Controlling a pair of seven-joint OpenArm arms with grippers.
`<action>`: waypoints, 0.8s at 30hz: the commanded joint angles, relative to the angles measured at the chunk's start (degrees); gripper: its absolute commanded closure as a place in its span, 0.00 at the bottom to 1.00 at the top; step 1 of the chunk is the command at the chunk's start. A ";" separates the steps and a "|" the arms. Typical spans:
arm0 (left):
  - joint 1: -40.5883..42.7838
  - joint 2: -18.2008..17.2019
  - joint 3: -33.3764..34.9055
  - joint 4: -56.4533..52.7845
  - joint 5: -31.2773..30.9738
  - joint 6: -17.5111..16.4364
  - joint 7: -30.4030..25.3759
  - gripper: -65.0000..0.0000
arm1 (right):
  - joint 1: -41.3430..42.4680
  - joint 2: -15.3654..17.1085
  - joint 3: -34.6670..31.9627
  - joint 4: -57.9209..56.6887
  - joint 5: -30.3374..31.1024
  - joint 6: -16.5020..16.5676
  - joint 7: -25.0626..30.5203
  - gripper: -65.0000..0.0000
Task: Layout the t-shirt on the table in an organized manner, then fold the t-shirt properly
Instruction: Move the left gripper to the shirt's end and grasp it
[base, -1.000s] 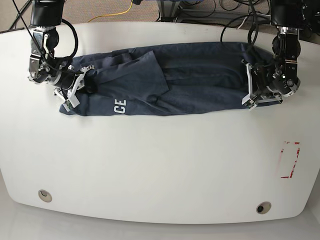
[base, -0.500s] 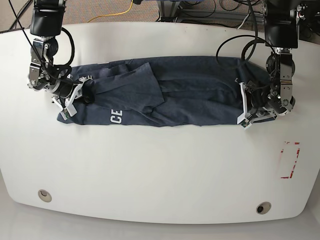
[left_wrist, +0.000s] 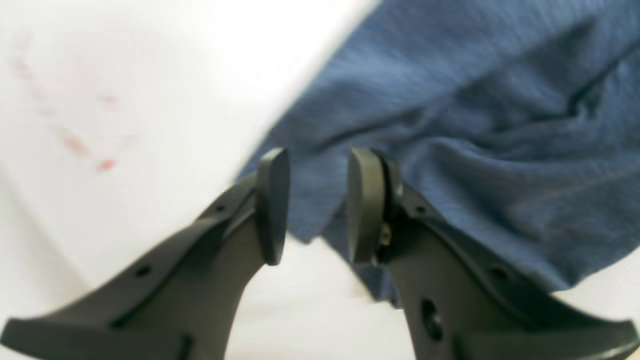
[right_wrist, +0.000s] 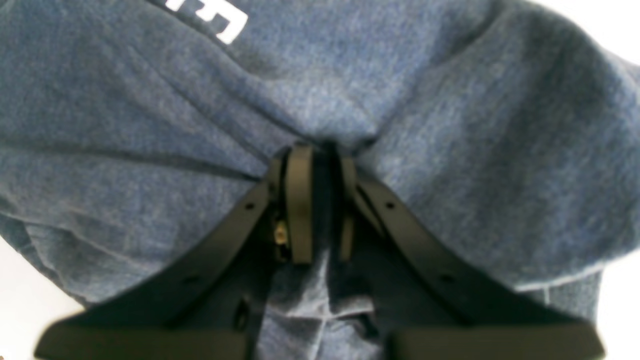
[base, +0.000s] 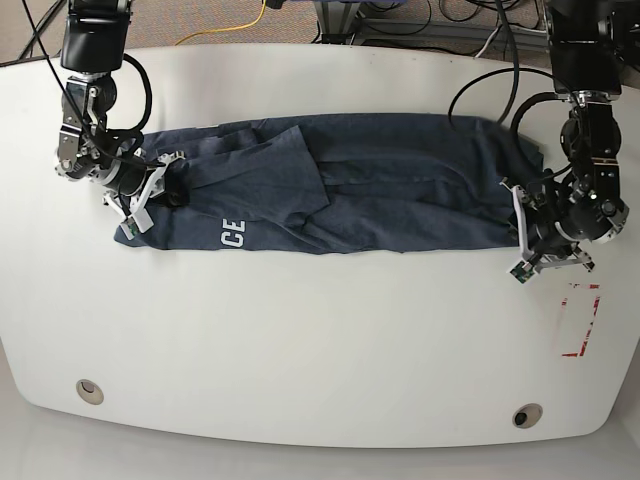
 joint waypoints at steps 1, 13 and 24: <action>-0.53 -1.39 -4.30 1.20 0.65 -0.03 0.28 0.72 | -1.04 0.54 -0.17 -1.04 -6.14 -1.95 -6.82 0.89; -2.29 -1.13 -16.70 -6.36 0.29 -0.03 0.28 0.38 | -1.04 -0.86 -0.26 -1.04 -6.14 -1.95 -6.82 0.89; -6.60 1.33 -18.28 -17.79 0.21 -0.03 -0.51 0.38 | -1.04 -1.13 -0.35 -1.04 -6.14 -1.95 -6.82 0.89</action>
